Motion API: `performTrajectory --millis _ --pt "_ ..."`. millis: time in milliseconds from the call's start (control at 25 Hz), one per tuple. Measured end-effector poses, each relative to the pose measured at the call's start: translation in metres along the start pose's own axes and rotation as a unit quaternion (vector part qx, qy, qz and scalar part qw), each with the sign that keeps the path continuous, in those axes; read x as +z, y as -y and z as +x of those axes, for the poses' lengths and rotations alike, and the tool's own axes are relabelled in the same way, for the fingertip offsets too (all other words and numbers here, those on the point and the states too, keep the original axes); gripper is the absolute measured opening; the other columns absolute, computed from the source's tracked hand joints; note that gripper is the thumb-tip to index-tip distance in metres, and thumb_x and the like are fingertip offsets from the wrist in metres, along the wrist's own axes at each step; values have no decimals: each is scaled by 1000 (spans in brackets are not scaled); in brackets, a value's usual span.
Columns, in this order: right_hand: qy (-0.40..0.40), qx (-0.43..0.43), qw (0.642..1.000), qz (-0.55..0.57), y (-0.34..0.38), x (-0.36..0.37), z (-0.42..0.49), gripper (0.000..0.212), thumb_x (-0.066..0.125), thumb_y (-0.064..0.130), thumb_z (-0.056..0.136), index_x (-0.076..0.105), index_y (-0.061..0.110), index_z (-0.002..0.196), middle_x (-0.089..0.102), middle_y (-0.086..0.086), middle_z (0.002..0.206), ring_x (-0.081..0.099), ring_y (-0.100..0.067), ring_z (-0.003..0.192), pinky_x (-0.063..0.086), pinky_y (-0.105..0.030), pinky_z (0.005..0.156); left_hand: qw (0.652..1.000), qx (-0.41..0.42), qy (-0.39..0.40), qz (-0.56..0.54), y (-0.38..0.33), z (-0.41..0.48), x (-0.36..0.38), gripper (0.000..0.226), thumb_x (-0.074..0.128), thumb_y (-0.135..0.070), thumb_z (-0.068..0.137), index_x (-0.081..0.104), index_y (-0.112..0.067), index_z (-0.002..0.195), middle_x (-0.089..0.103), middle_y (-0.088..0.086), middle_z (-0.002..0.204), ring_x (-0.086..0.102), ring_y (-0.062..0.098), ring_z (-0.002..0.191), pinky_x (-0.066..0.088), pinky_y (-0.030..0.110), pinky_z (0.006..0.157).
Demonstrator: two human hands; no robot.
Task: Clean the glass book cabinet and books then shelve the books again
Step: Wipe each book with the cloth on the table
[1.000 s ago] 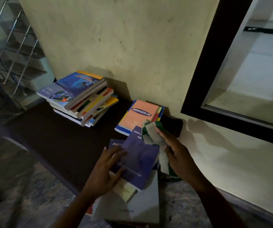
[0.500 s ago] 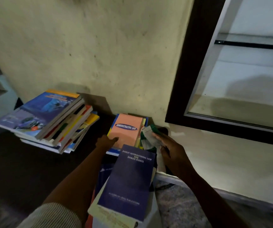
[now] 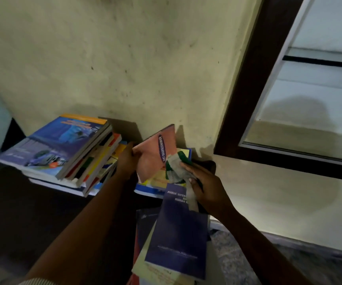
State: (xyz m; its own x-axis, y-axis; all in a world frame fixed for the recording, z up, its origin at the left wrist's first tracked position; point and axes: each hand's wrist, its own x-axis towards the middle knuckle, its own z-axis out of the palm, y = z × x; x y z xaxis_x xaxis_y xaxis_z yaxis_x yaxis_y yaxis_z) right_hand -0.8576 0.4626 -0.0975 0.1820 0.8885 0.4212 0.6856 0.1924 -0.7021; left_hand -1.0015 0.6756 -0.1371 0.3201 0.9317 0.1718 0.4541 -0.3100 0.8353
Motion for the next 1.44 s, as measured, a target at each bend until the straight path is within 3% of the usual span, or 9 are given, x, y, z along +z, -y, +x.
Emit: performTrajectory --millis 160,320,600,720,840,1040,1200,1320,1440 --pt "10 -42 999 21 26 22 21 43 44 3 90 49 8 132 47 -3 138 38 1 127 29 -11 106 995 35 -53 -82 -2 -42 -56 28 53 -27 84 58 -15 110 63 6 99 61 26 93 51 43 81" --pt "18 -63 997 39 52 47 34 44 43 6 90 48 12 134 43 1 140 37 -5 129 30 -14 107 957 -71 -75 -269 8 -103 -91 16 57 -7 90 56 -21 99 62 5 93 60 28 94 50 48 81" --pt "98 -81 990 69 84 110 31 49 43 5 89 40 11 138 35 4 139 25 7 125 18 3 100 848 -264 -176 -425 60 -218 -126 13 53 0 89 57 -13 93 57 7 78 57 13 60 52 22 45" --pt "197 -62 972 109 91 149 16 55 43 0 95 26 25 141 31 7 144 30 3 128 25 -1 99 794 -361 -197 -447 102 -263 -132 13 52 0 90 57 -8 98 62 11 82 59 21 66 55 27 46" --pt "240 -38 967 82 85 192 9 59 44 -3 93 26 18 145 42 -7 143 44 -16 124 29 -8 90 733 -432 -230 -473 126 -293 -124 18 63 4 78 58 0 95 70 16 78 65 16 54 53 25 44" --pt "296 -27 954 -38 43 262 15 72 42 -9 83 20 14 147 26 -11 152 25 -25 140 19 -24 112 626 -465 -349 -519 136 -303 -109 16 48 -16 97 56 -9 85 64 9 70 54 21 70 50 21 39" --pt "315 -84 912 -248 26 294 1 73 47 10 88 8 18 149 18 -10 155 20 -24 142 22 -40 113 624 -474 -322 -531 137 -304 -111 22 43 -17 99 57 -8 83 65 1 51 61 24 58 51 25 42" --pt "271 -113 926 -236 29 300 -23 85 63 4 67 31 17 144 47 -14 139 49 -30 124 45 -43 93 620 -475 -302 -546 137 -304 -115 22 41 -21 99 57 -10 88 68 2 56 59 25 72 54 31 48" --pt "301 -154 923 -185 55 303 -68 73 46 7 68 42 24 139 53 -4 134 54 -24 119 50 -37 87 615 -467 -300 -560 142 -306 -114 25 39 -24 100 57 -9 91 70 3 59 60 24 72 54 31 42"
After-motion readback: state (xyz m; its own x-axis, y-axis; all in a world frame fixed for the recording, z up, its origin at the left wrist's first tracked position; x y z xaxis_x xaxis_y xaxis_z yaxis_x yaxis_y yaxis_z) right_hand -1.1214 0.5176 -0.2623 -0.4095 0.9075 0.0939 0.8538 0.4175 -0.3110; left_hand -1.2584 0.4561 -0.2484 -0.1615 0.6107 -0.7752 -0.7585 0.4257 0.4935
